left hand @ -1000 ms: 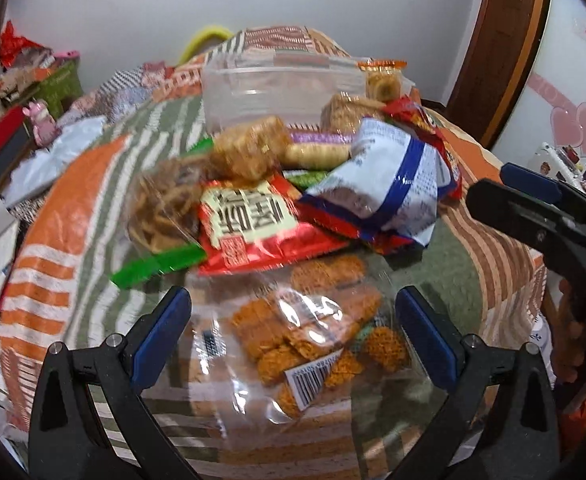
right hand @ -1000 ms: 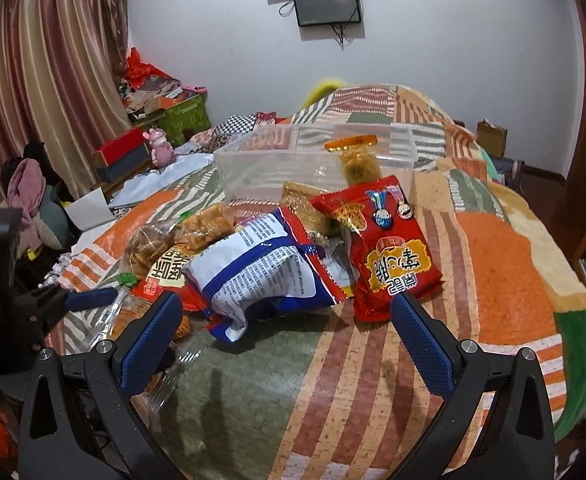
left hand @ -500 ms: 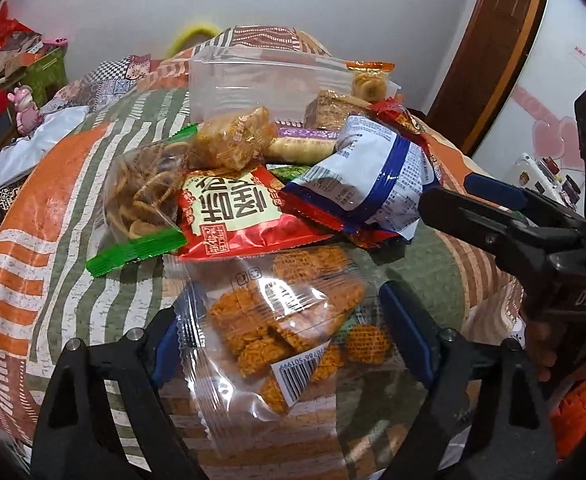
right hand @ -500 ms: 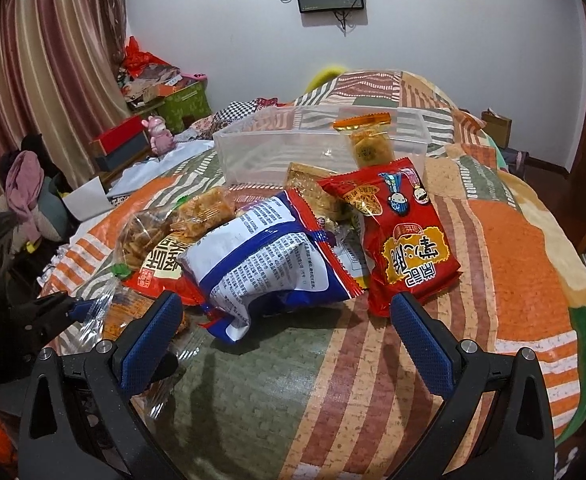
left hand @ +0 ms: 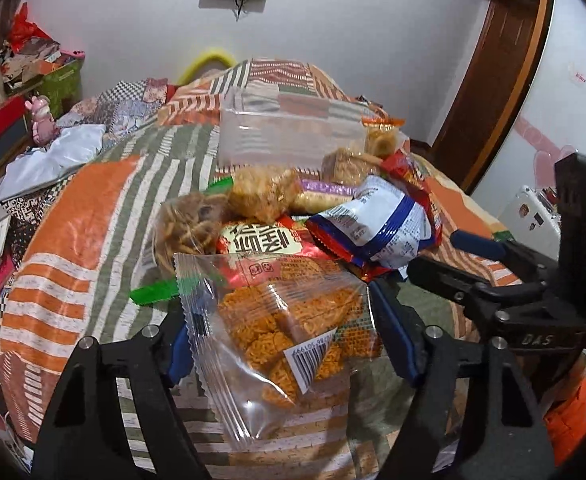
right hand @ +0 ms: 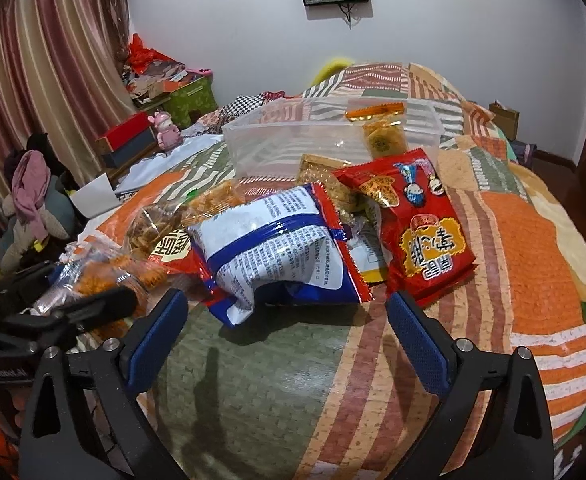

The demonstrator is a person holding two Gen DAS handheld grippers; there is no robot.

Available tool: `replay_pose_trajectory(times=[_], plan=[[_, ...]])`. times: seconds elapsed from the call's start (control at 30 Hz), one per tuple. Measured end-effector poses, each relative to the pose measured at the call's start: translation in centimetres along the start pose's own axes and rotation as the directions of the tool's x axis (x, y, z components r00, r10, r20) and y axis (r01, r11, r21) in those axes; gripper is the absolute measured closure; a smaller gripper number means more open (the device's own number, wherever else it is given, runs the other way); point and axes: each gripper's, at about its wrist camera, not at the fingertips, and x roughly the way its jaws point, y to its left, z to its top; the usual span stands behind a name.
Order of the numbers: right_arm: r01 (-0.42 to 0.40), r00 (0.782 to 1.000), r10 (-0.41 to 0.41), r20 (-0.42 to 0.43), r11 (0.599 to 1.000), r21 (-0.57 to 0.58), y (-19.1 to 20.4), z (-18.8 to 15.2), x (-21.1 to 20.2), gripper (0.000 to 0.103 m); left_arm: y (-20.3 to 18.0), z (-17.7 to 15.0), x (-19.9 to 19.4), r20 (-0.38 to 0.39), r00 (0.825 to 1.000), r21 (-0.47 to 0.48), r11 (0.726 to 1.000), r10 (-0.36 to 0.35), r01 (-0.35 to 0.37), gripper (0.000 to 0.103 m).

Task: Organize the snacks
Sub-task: 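Grasp the white-blue bag with the right tool while the left grasps orange snacks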

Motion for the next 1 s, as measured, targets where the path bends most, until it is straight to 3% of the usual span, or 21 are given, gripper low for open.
replay_pose_trajectory(times=[0.17,0.4,0.73,1.0], plan=[[-0.034,0.999,0.035,-0.030,0.999,0.023,0.0,-0.1,0.4,0.018,0.8,0.6,-1.3,0.047,0.999,-0.014,1.000,0.022,-0.021,0.027],[-0.066,0.996,0.068,-0.051,0.997,0.030,0.8,0.0,0.9,0.018,1.5,2.4,-0.5,0.077,0.996,0.007,0.999,0.033,-0.034,0.027],[-0.074,0.996,0.078,-0.049,0.994,0.080,0.5,1.8,2.1,0.018,2.1,3.1,2.8,0.026,0.999,-0.013,1.000,-0.019,0.019,0.027],[-0.047,0.996,0.051,-0.077,0.997,0.056,1.7,3.4,4.4,0.016,3.6,4.2,0.9,0.098,0.995,-0.026,0.999,0.026,-0.023,0.027]])
